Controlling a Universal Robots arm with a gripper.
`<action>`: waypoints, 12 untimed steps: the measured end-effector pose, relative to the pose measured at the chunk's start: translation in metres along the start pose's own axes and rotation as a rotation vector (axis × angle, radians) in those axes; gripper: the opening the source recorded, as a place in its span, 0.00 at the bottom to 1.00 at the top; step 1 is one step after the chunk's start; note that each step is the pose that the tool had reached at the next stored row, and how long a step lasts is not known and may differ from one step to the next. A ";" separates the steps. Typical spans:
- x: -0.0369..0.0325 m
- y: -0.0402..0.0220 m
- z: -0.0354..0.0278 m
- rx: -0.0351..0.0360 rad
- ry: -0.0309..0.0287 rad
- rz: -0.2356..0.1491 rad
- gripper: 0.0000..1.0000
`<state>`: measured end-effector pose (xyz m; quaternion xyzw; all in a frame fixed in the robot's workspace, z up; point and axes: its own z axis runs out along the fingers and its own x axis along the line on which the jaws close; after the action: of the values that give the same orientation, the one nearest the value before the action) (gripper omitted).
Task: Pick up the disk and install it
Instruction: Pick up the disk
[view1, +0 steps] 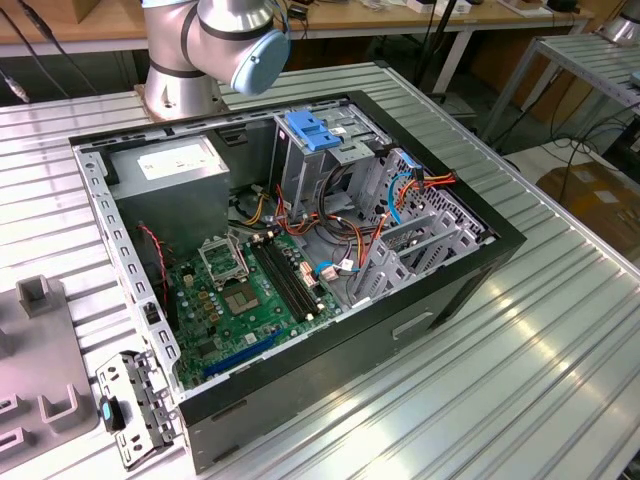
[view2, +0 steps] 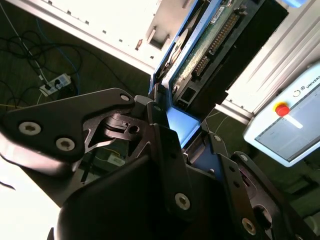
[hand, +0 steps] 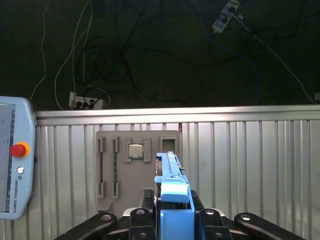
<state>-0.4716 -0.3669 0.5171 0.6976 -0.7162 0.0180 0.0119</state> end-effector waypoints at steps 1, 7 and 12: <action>0.0001 0.0000 -0.0014 -0.0001 0.0009 0.000 0.37; 0.0000 -0.0024 -0.0017 -0.0001 0.0010 0.000 0.37; -0.0002 -0.0104 -0.0015 0.0000 0.0010 0.000 0.37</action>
<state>-0.4612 -0.3669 0.5187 0.6976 -0.7162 0.0183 0.0122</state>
